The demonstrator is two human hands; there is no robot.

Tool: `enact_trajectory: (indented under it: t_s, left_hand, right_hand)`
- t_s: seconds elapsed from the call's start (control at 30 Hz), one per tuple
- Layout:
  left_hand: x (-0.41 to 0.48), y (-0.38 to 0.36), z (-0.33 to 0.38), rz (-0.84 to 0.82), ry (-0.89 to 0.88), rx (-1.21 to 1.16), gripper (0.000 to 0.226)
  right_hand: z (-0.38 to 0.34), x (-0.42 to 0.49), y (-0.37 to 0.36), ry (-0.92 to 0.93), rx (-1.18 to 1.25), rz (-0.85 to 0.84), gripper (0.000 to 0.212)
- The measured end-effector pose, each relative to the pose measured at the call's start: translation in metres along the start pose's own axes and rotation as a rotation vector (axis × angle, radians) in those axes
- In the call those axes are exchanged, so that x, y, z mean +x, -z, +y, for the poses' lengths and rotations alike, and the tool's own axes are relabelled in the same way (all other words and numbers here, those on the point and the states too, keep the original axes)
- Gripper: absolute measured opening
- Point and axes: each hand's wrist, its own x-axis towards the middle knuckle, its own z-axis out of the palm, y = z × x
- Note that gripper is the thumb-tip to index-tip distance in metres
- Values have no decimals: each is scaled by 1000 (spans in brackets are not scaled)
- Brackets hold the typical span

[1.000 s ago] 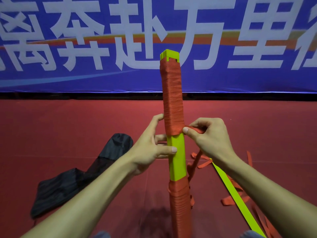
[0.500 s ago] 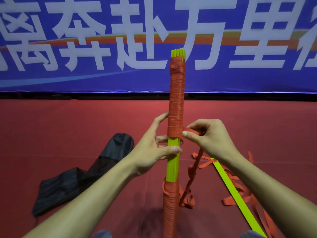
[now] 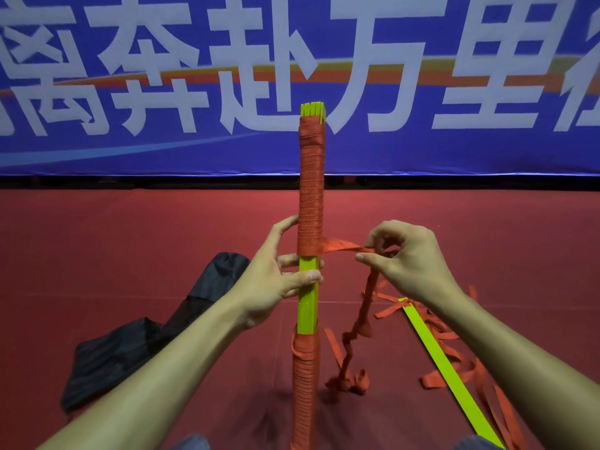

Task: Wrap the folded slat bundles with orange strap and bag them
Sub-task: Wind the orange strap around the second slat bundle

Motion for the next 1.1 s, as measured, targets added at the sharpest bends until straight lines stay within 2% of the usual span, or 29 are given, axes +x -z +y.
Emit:
enact_trajectory:
  t_s: [0.3,0.4,0.57,0.77,0.87,0.93,1.1]
  left_hand:
    - [0,3,-2,18,31,-5,80]
    - [1,2,-4,14,36,3,80]
    - [2,0,-6,25,31,9,79]
    - [2,-4,-4,73,16,-2,78]
    - [2,-9,-6,112,-2,23,78]
    - [2,-12,-8,138,-12,62,80]
    - [4,-16,-11,183,-47,201,88]
  right_hand:
    - [6,-4,-1,62,-22,-54,45]
    - [7,-5,-3,8,94,-88,45]
    - [2,-7,-6,-153,454,-159,41]
    - [4,-8,-6,-201,542,-149,42]
    - [0,-9,-10,-218,527,-123,42]
    - [0,-6,-13,-238,456,-49,33]
    - [1,-3,-21,-340,79,-52,19]
